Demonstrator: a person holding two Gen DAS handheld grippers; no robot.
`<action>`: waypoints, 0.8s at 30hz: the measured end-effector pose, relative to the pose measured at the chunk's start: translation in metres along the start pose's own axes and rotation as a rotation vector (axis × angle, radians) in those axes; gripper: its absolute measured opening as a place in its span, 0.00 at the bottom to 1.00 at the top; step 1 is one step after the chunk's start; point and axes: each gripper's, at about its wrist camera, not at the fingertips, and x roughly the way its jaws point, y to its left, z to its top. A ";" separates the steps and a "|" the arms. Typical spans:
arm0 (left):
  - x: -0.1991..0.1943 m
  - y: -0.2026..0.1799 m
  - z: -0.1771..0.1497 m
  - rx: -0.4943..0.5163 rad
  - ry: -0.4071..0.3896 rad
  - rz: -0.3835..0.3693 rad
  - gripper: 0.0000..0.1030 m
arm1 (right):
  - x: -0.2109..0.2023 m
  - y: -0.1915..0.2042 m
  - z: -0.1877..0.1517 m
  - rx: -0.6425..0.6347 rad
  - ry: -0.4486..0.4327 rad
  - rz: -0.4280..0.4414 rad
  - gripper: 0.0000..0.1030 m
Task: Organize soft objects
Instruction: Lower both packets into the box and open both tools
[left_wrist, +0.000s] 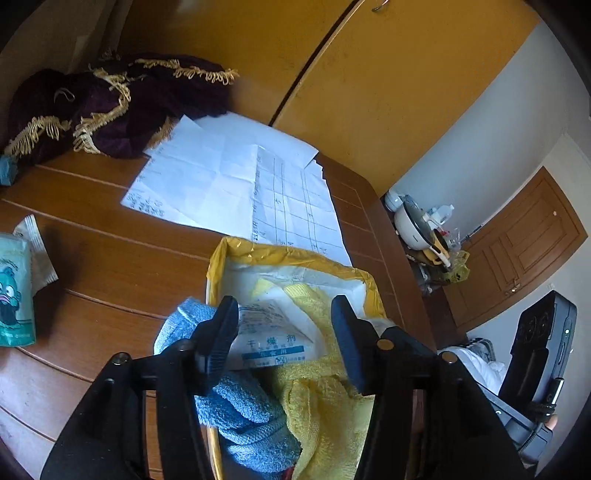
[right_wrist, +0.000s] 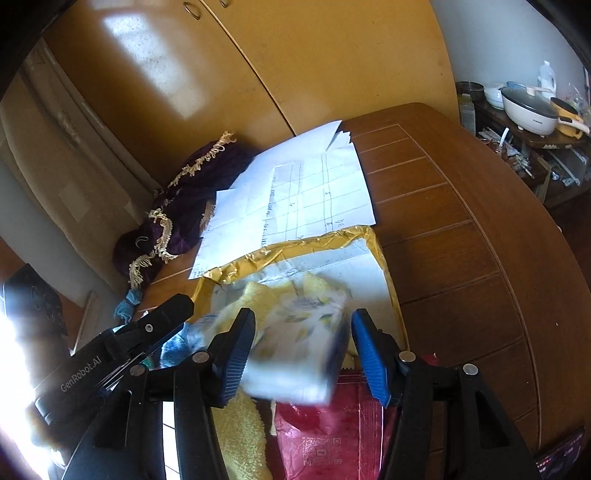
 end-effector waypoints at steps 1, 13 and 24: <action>0.000 -0.001 0.000 0.004 -0.001 -0.001 0.50 | -0.002 0.002 0.000 -0.002 -0.006 0.005 0.55; -0.041 -0.002 -0.005 0.011 -0.053 -0.042 0.56 | -0.024 0.016 -0.002 -0.049 -0.110 0.100 0.66; -0.129 0.054 -0.069 -0.050 -0.162 0.100 0.66 | -0.043 0.067 -0.036 -0.132 -0.086 0.196 0.66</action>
